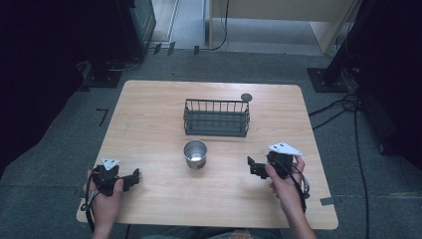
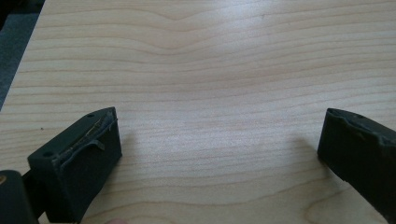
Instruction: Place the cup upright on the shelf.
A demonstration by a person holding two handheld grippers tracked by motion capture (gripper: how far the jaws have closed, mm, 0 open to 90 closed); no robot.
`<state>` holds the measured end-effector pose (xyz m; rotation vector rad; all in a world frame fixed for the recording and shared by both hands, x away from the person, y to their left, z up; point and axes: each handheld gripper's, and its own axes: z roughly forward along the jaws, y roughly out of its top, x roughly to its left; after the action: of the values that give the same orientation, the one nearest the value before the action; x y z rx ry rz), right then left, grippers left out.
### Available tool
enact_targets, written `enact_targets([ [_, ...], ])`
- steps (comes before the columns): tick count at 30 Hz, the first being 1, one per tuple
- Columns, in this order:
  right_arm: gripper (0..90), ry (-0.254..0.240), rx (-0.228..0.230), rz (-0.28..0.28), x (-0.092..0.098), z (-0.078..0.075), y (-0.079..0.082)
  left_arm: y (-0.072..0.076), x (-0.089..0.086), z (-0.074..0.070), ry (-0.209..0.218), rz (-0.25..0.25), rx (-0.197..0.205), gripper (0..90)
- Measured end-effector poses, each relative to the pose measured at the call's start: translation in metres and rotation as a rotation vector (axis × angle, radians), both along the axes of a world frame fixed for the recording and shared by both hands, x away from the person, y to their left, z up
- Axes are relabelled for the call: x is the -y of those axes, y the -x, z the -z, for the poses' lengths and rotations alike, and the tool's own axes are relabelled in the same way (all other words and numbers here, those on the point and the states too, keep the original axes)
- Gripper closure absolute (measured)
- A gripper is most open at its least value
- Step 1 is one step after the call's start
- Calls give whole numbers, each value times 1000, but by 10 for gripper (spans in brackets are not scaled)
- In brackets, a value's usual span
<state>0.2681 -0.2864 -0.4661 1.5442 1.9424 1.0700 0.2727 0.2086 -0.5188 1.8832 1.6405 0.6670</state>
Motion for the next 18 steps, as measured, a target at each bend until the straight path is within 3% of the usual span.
enact_targets([
  [10, 10, -16, 5, -74, -38, -2, -4, -1, 1, 0, -1, -15, -1, 0],
  [18, 10, -55, -10, -174, -75, -1, -3, -1, 2, 0, -2, -18, -2, 0],
])
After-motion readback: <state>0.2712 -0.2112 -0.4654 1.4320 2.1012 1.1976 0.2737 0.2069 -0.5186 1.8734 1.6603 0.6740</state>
